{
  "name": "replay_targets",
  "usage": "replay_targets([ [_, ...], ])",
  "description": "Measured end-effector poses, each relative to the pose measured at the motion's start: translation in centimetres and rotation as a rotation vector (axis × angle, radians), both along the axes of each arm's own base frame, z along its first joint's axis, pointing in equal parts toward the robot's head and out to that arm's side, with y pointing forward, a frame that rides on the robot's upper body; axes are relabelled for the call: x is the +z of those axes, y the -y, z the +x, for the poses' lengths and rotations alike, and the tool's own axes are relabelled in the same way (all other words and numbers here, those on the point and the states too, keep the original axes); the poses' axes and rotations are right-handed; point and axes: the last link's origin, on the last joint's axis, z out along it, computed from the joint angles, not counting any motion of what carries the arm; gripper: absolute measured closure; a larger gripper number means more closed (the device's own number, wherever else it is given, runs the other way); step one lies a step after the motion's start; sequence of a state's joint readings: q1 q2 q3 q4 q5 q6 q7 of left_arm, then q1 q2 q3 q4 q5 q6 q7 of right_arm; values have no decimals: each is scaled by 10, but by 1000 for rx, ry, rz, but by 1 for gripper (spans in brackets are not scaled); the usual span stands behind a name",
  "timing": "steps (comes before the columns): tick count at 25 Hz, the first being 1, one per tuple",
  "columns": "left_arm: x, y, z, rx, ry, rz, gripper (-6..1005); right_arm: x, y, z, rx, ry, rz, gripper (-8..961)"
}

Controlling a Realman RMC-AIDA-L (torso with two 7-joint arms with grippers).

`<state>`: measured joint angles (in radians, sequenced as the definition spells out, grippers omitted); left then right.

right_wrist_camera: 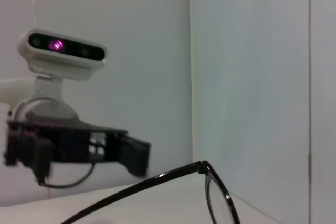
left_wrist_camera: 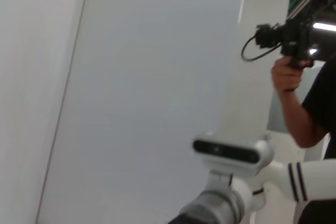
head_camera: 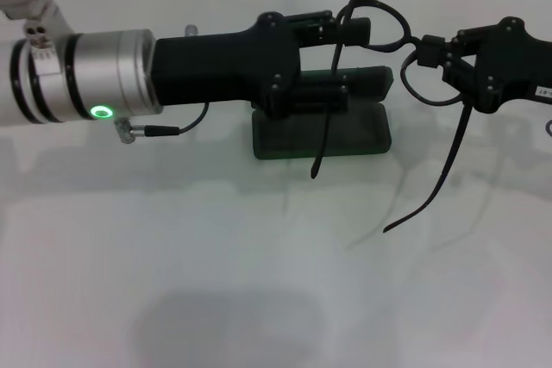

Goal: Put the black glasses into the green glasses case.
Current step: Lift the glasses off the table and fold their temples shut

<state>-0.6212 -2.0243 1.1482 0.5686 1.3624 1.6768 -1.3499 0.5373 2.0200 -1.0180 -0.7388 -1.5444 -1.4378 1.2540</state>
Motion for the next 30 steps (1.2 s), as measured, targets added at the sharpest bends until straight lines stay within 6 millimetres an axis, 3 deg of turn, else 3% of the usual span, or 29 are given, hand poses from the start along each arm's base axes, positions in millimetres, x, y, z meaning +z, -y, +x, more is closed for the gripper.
replay_targets([
  [15, -12, -2, 7, -35, -67, -23, 285, -3, 6, -9, 54, -31, -36, 925],
  [30, -8, 0, 11, -78, -9, 44, 284, -13, 9, -7, 42, -31, -89, 926],
])
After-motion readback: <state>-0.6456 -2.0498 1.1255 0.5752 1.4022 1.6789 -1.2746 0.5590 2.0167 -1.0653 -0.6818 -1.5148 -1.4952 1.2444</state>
